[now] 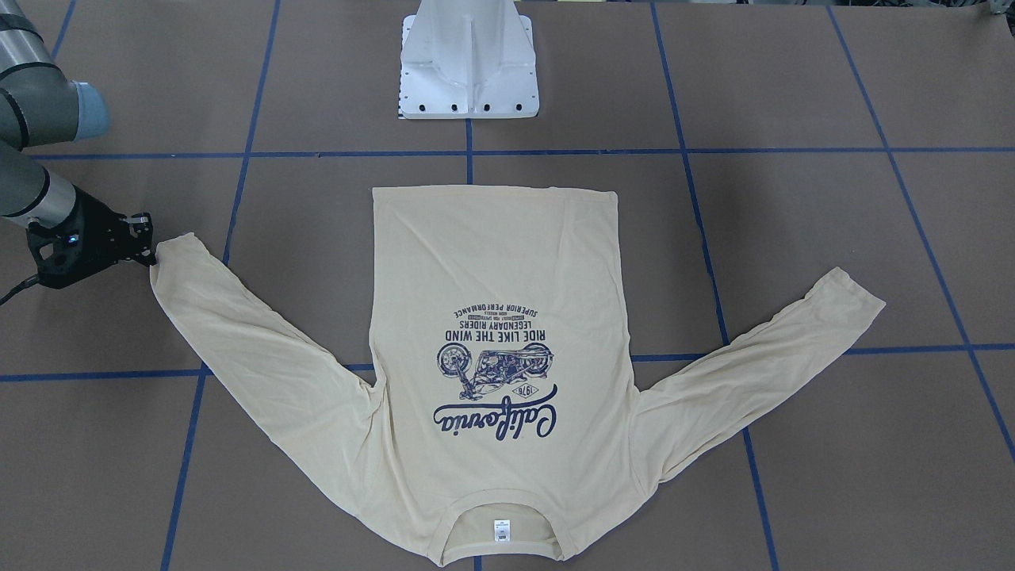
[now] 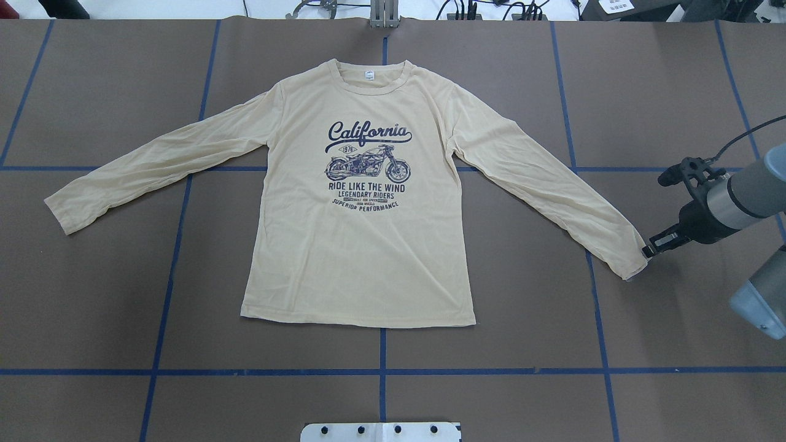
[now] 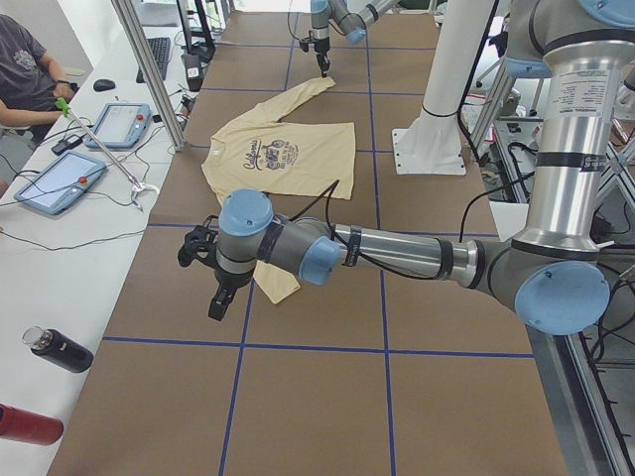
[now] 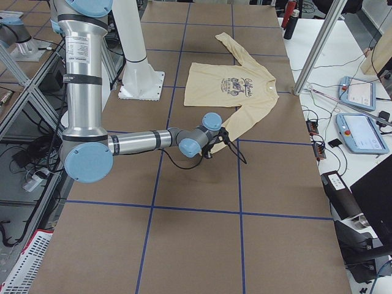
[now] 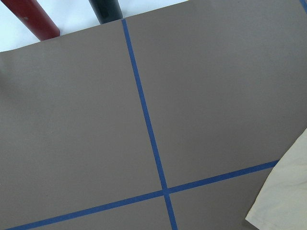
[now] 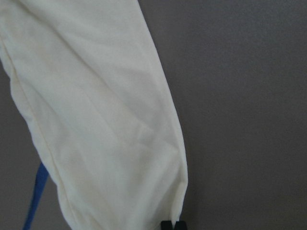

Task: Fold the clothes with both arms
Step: 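Lower the right gripper to the cuff of the sleeve nearest it and grasp, then carry the sleeve with the right gripper across the shirt toward the collar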

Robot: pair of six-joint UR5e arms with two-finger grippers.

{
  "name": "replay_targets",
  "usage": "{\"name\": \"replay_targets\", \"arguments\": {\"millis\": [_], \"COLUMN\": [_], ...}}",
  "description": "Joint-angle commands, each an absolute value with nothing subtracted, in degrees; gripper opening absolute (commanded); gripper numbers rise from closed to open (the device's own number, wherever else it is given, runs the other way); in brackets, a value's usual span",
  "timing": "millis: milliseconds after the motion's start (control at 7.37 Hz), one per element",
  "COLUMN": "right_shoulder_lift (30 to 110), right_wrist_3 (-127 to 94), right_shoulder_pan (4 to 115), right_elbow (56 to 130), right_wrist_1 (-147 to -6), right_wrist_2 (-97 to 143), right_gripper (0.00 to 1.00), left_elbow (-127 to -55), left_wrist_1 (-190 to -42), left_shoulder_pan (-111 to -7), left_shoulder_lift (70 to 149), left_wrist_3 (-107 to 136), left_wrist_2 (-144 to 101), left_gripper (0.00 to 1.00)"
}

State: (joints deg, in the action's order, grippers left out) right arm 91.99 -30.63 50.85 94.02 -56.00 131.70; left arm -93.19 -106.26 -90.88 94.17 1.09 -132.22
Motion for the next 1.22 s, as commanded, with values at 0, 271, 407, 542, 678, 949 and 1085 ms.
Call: {"name": "replay_targets", "arguments": {"millis": [0,271,407,542,678,949,1085], "right_shoulder_lift": [93.9,93.7,93.3,91.5,87.6,76.8,71.6], "right_wrist_3": [-31.0,-31.3,-34.9,-42.4,-46.5,-62.0,-68.3], "right_shoulder_pan": [50.9,50.7,50.7,50.6,50.6,50.5,50.5], "right_elbow": [96.0,98.2,99.4,102.1,102.1,101.4,101.4], "right_wrist_1": [-55.9,-55.8,-55.5,-55.4,-55.5,-55.6,-55.6], "right_wrist_2": [131.6,132.8,134.4,135.2,135.8,136.5,136.5], "right_gripper": [0.00,0.00,0.00,0.00,0.00,0.00,0.00], "left_elbow": [-93.3,-93.2,-93.2,-93.2,-93.1,-92.9,-92.8], "left_wrist_1": [-106.3,-106.3,-106.3,-106.3,-106.3,-106.3,-106.3], "left_shoulder_pan": [-90.9,-90.9,-90.9,-90.9,-90.9,-90.9,-90.9], "left_shoulder_lift": [94.4,94.4,94.4,94.4,94.4,94.4,94.5], "left_wrist_3": [2.5,2.6,2.6,2.6,2.6,2.7,2.7], "left_wrist_2": [-132.2,-132.2,-132.2,-132.2,-132.2,-132.2,-132.2], "left_gripper": [1.00,1.00,1.00,1.00,1.00,1.00,1.00]}}
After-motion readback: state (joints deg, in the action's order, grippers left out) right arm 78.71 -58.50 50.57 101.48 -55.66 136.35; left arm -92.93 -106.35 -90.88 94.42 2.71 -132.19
